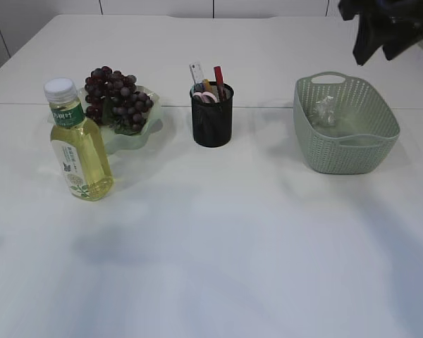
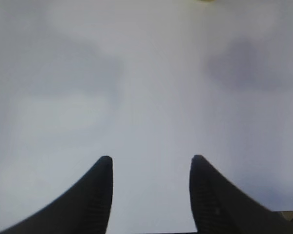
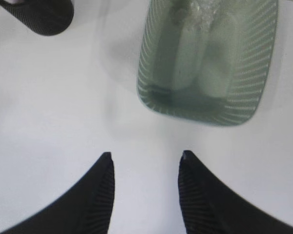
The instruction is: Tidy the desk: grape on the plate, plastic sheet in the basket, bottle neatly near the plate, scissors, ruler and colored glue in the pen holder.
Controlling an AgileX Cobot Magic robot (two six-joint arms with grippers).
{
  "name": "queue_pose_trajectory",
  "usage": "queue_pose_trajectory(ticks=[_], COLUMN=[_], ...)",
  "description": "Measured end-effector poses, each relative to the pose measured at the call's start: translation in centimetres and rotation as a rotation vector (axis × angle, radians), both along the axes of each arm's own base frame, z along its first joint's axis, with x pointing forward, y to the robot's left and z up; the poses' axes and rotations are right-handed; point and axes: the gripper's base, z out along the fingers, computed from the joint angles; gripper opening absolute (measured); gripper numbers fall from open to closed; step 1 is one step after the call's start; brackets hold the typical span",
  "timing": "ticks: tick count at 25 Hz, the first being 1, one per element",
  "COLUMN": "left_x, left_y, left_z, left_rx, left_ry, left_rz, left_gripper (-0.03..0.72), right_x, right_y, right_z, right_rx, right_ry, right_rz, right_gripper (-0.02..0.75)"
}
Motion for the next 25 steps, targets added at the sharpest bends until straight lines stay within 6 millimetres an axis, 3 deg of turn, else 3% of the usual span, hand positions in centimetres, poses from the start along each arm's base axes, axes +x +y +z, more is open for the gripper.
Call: queue_pose_trajectory(ticks=[7, 12, 18, 25], left_x=[-0.4, -1.9, -5.3, -11.5], left_y=[0.0, 0.1, 0.3, 0.7], left_z=[0.5, 2.0, 3.6, 1.9], left_rx=[0.001, -0.003, -0.009, -0.018], left_ry=[-0.023, -0.097, -0.196, -0.288], left_rz=[-0.007, -0.007, -0.008, -0.009], left_gripper=[0.372, 0.372, 0.375, 0.384], right_x=[-7.1, -12.0, -17.8, -25.0], right_y=[-1.6, -2.6, -3.9, -5.4], right_z=[1.8, 1.6, 1.4, 2.2], right_rx=[-0.006, -0.012, 0.008, 0.059], right_ry=[-0.017, -0.019, -0.057, -0.207], right_rz=[-0.003, -0.004, -0.031, -0.066], right_gripper=[0.351, 0.351, 0.351, 0.351])
